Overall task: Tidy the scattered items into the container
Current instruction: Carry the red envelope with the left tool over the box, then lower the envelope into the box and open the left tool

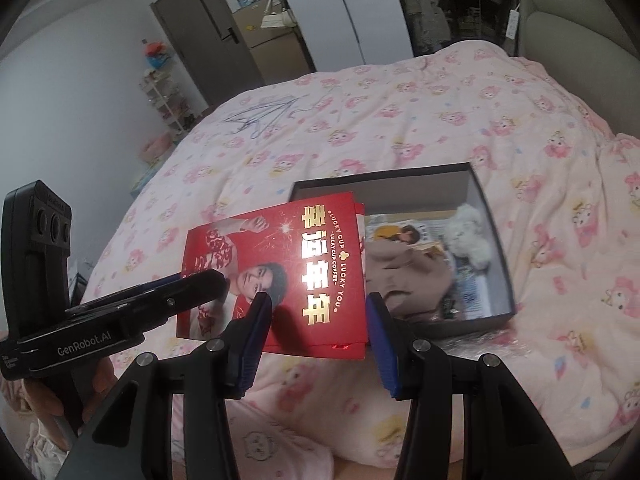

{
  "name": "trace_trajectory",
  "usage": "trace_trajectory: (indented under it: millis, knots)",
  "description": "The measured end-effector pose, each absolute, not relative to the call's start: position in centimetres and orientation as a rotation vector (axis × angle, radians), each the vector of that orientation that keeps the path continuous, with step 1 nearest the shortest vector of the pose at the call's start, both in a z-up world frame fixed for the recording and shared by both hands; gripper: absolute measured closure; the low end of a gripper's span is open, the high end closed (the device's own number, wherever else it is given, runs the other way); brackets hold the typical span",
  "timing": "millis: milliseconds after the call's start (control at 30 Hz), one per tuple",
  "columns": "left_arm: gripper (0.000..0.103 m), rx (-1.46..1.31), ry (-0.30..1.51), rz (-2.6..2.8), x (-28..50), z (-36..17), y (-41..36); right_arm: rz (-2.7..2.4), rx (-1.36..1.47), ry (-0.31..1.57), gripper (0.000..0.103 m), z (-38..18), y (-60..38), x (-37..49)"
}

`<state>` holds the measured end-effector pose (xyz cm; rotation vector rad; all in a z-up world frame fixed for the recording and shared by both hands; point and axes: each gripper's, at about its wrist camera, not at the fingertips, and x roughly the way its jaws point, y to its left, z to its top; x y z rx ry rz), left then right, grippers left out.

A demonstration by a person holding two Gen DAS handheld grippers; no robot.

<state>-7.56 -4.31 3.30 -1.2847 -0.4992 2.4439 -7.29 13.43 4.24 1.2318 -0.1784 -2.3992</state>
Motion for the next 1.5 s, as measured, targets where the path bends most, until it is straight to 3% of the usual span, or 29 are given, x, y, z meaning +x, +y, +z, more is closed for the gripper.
trace_trajectory:
  millis: [367,600,867,1333,1500]
  knots:
    - [0.058,-1.424,-0.497,2.369,-14.3,-3.8,1.2,-2.379,1.431,-0.108,0.059,-3.0,17.4,-15.0]
    - [0.059,-1.575,-0.386,2.345,-16.7,-8.6,3.7,-2.294,1.592,-0.140,0.058,-9.3,19.1,-17.4]
    - [0.058,-1.648,-0.362,2.316,-17.0,-10.1,3.7,-2.316,1.592,0.017,0.058,-10.1,17.8,-17.1]
    - [0.058,-1.617,-0.350,2.368,-16.5,-9.4,2.4,-2.334,1.594,0.081,0.058,-10.2,18.0,-17.2]
    - [0.058,-1.593,-0.361,2.404,-15.9,-8.8,2.0,-2.349,1.599,0.021,0.059,-9.3,18.3,-16.9]
